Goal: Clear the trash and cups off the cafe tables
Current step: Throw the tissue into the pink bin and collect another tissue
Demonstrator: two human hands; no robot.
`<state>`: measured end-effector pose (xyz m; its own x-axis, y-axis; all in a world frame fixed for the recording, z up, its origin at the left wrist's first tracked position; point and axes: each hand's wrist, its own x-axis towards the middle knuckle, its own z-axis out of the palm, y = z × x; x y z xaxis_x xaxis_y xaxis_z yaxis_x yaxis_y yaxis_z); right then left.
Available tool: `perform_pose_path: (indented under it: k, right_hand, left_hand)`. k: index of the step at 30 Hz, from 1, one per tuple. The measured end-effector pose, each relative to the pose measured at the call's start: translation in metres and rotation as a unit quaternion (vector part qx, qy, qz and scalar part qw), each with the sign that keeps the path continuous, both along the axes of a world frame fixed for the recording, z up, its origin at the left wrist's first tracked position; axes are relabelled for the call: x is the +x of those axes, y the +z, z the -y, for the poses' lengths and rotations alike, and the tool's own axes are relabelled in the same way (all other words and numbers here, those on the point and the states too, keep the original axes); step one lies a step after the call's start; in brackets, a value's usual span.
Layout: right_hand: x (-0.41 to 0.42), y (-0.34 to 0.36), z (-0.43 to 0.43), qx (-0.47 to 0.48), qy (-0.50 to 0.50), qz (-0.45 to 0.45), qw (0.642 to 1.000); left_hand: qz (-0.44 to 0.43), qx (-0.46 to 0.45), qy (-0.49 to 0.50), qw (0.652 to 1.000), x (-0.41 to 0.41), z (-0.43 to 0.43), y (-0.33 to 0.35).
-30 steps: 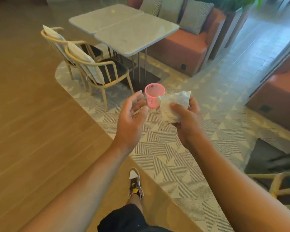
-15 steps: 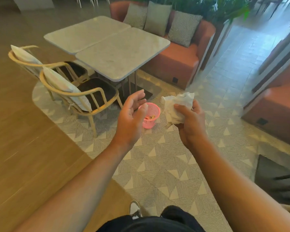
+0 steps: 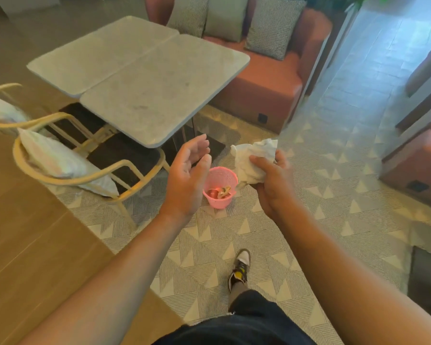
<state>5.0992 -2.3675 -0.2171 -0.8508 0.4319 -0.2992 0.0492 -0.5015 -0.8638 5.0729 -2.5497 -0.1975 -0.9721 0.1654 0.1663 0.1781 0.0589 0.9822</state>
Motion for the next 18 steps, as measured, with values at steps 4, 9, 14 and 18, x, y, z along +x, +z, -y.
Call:
perform_pose_path:
  k: [4,9,14,18]
  right_hand:
    - [-0.077,-0.009,-0.042,0.009,0.023,0.042,0.999]
    - [-0.150,-0.019,-0.084,0.022,0.056,0.076,0.995]
    - [-0.199,-0.041,-0.101,0.012,0.058,0.116,0.992]
    - [-0.236,-0.068,-0.108,0.002,0.047,0.142,0.989]
  left_hand:
    - [0.015,-0.003,0.003,1.000,-0.079,-0.042,-0.003]
    - [0.018,0.017,0.024,0.999,-0.151,-0.080,-0.004]
    - [0.034,0.007,0.029,0.999,-0.201,-0.097,-0.027]
    - [0.054,-0.006,0.029,0.998,-0.244,-0.104,-0.059]
